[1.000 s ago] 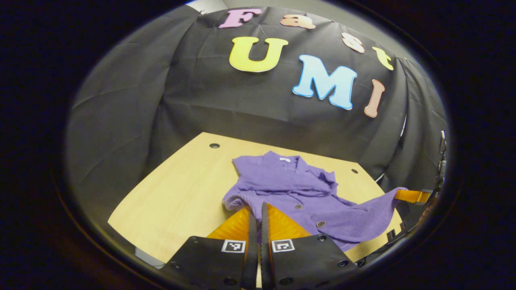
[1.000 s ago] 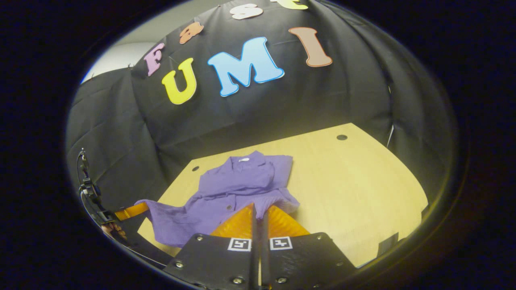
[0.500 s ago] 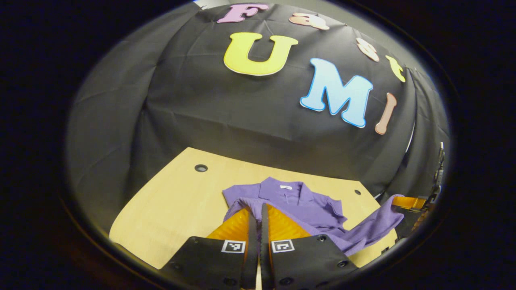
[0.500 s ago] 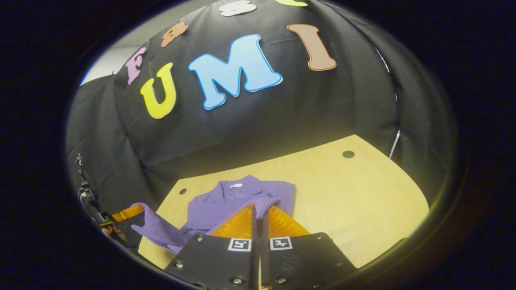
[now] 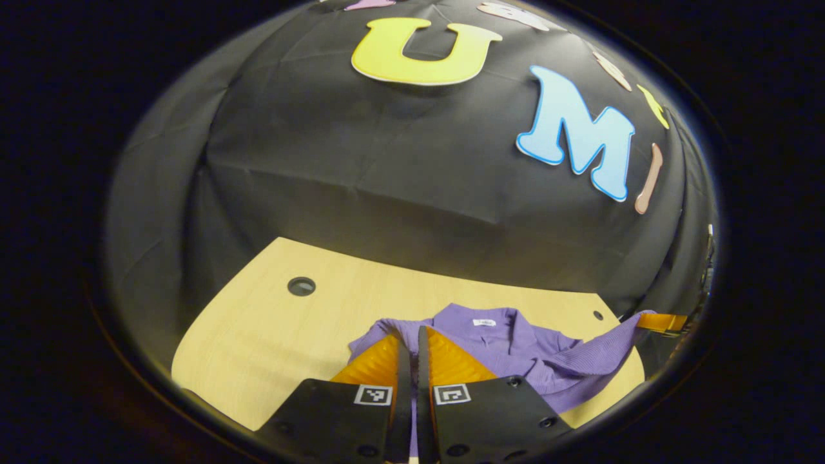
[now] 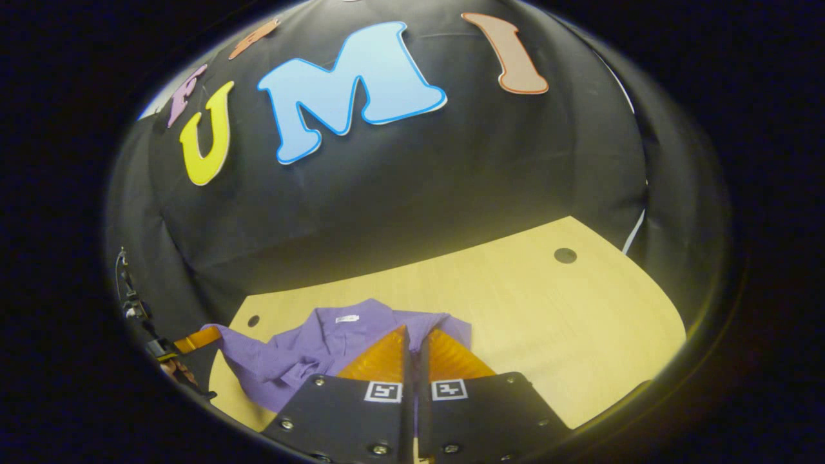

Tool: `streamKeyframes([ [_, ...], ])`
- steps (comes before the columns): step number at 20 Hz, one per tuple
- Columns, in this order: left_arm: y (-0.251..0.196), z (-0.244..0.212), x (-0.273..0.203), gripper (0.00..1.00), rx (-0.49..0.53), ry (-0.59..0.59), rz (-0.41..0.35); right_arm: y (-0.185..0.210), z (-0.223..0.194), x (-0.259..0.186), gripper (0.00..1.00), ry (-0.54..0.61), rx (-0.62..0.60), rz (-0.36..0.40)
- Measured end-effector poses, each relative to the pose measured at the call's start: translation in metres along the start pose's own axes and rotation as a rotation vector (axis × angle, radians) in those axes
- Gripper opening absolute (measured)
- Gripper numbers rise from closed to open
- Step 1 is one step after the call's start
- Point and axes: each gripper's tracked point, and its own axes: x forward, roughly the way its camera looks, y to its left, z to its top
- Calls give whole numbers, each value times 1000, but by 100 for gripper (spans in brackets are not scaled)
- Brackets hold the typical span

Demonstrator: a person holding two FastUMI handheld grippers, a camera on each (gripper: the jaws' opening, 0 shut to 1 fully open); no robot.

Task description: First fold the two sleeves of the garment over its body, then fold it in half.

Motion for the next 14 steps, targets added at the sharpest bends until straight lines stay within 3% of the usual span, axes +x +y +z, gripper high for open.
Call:
streamKeyframes([
  [6, 4, 3, 68, 10, 53, 11, -28, 1, 7, 61, 2, 26, -9, -46],
  [14, 34, 1, 127, 10, 125, -49, 57, -25, 2, 155, 2, 74, 9, -143],
])
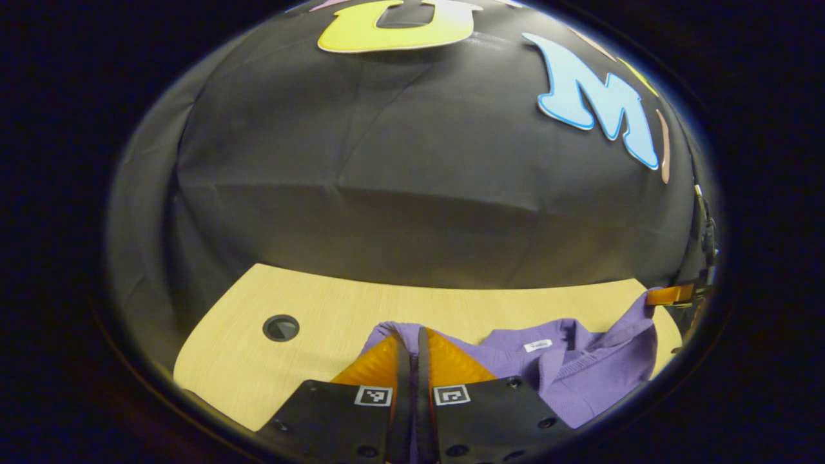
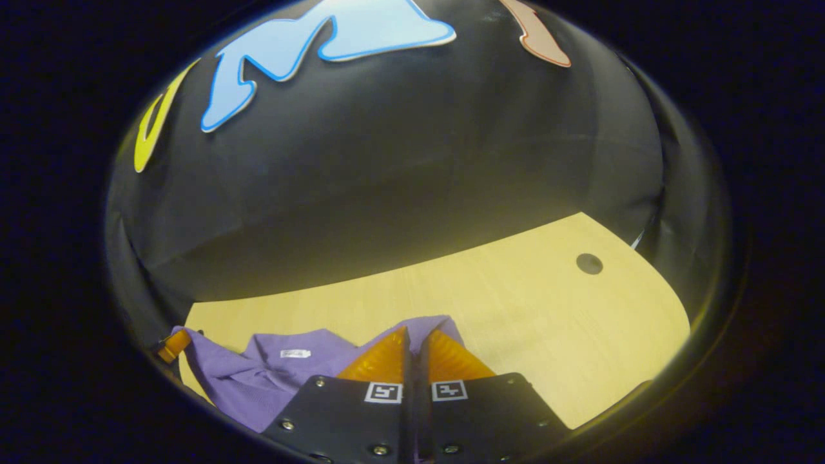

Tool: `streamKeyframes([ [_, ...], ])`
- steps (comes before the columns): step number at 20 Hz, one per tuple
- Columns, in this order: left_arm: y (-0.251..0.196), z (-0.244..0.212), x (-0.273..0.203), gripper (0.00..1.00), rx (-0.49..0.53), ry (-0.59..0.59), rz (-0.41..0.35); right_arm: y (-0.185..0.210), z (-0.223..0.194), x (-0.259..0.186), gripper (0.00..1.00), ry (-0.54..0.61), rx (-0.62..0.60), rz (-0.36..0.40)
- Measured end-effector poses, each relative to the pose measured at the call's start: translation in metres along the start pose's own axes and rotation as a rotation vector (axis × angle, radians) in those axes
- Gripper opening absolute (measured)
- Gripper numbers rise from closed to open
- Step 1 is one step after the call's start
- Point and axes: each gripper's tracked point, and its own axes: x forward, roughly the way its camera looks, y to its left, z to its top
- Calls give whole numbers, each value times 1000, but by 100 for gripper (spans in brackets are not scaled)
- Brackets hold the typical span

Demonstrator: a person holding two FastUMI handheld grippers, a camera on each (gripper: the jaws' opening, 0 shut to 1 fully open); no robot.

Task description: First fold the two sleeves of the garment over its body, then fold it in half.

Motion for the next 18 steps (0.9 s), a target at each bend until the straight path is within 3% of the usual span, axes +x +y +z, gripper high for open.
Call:
streamKeyframes([
  [4, 7, -18, 24, 10, 7, 10, 21, -3, -9, 33, 3, 37, -4, -39],
  [11, -3, -13, 36, 12, 16, -24, 4, -7, -14, 38, 10, 48, -47, -85],
  [14, 0, 1, 28, 19, 21, -54, 23, -8, -1, 27, 17, 2, -87, -115],
  [15, -2, 8, 22, 22, 24, -60, 18, -6, 5, 22, 27, -13, -97, -115],
  [17, -7, 16, 12, 37, 22, -65, 12, 1, 12, 10, 41, -28, -114, -110],
  [18, -10, 21, 7, 46, 22, -65, 16, 4, 16, 5, 42, -35, -122, -106],
])
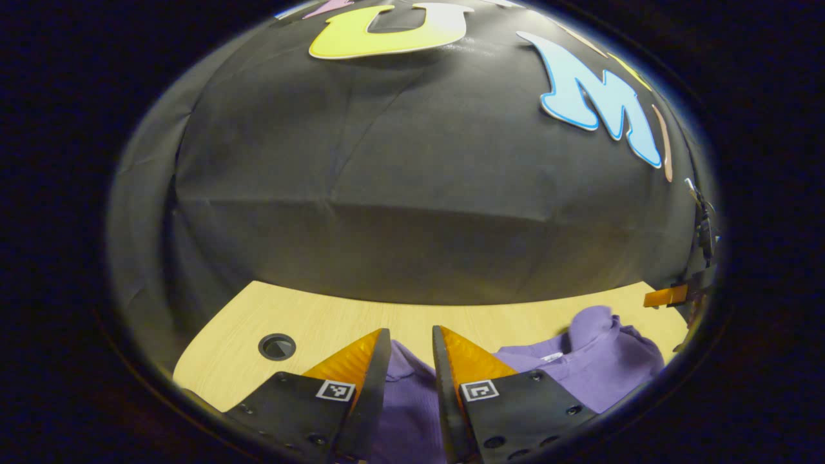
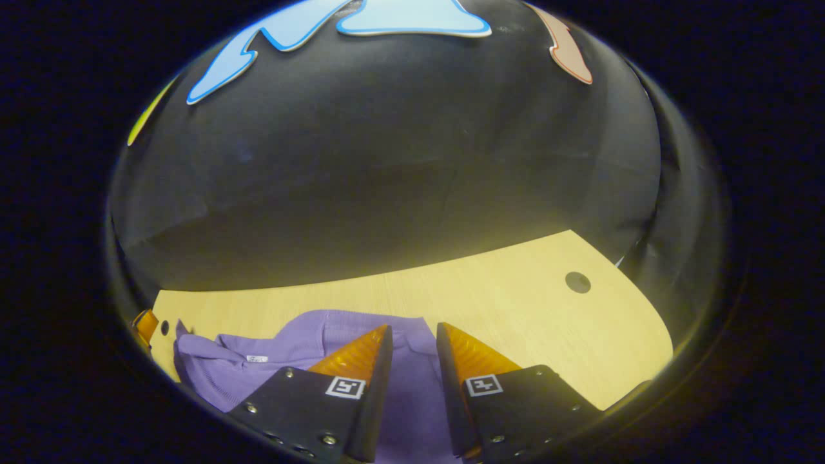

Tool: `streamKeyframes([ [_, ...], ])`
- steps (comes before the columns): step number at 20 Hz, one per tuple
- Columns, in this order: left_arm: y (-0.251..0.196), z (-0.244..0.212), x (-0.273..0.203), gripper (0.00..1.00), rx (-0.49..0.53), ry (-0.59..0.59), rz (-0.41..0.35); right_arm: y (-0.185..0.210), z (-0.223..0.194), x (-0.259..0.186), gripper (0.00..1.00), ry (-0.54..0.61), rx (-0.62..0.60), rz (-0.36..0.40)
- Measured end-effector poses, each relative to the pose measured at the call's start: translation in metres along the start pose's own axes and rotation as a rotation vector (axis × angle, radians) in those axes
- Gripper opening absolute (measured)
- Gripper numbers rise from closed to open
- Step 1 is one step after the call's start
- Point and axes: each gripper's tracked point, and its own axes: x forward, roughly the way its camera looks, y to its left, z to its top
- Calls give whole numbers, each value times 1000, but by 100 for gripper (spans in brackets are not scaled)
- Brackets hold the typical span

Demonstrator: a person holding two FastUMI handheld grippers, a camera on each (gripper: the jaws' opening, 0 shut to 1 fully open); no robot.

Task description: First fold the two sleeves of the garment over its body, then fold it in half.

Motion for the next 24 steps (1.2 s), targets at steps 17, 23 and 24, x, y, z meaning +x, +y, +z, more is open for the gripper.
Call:
streamKeyframes([
  [17, -65, 87, -173, 92, 65, -188, 19, 12, 59, -184, 95, -302, -115, 128],
  [23, -100, 96, -238, 93, 59, -244, 14, -17, 63, -262, 94, -426, -240, 119],
  [24, -107, 96, -250, 95, 51, -249, 12, -19, 61, -273, 94, -440, -250, 124],
])
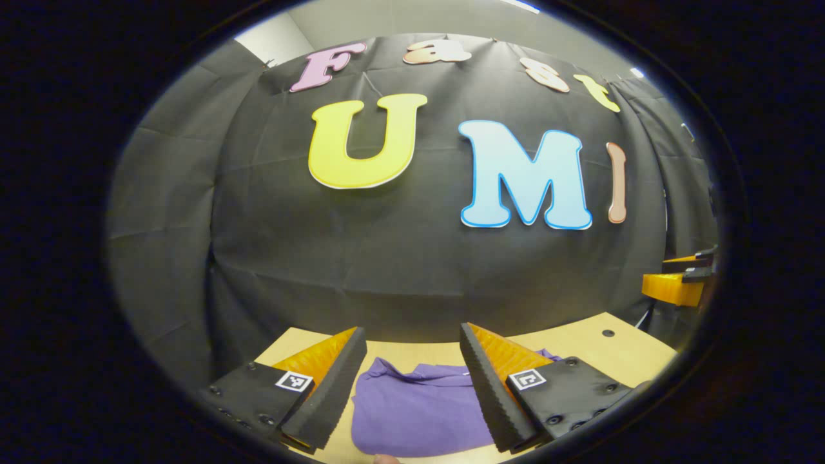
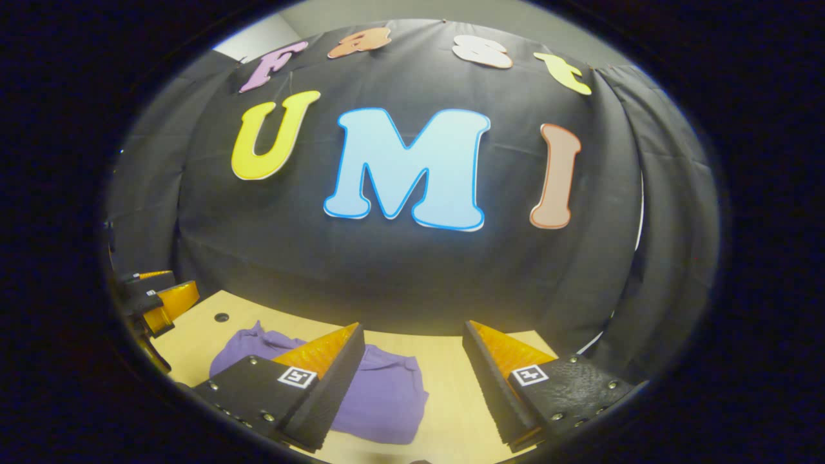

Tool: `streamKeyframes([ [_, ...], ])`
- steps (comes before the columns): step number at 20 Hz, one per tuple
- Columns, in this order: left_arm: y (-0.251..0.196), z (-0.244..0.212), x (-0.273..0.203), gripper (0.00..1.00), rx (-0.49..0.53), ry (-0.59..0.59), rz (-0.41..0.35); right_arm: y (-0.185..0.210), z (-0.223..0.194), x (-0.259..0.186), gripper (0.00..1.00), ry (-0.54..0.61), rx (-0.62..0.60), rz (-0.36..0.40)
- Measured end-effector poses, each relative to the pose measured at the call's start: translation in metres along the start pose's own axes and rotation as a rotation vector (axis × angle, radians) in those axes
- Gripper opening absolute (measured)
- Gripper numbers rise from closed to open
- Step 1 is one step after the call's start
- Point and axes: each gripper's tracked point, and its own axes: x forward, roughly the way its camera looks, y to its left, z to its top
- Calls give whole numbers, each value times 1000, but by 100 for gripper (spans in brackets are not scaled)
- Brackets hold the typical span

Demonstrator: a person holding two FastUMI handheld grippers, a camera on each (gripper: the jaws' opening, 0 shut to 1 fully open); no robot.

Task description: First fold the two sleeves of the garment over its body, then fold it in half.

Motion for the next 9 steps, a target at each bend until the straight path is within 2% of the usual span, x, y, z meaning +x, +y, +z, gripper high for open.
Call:
streamKeyframes([
  [9, -27, 17, -86, 93, -62, -82, 27, -9, -4, -86, 94, -62, 44, 81],
])
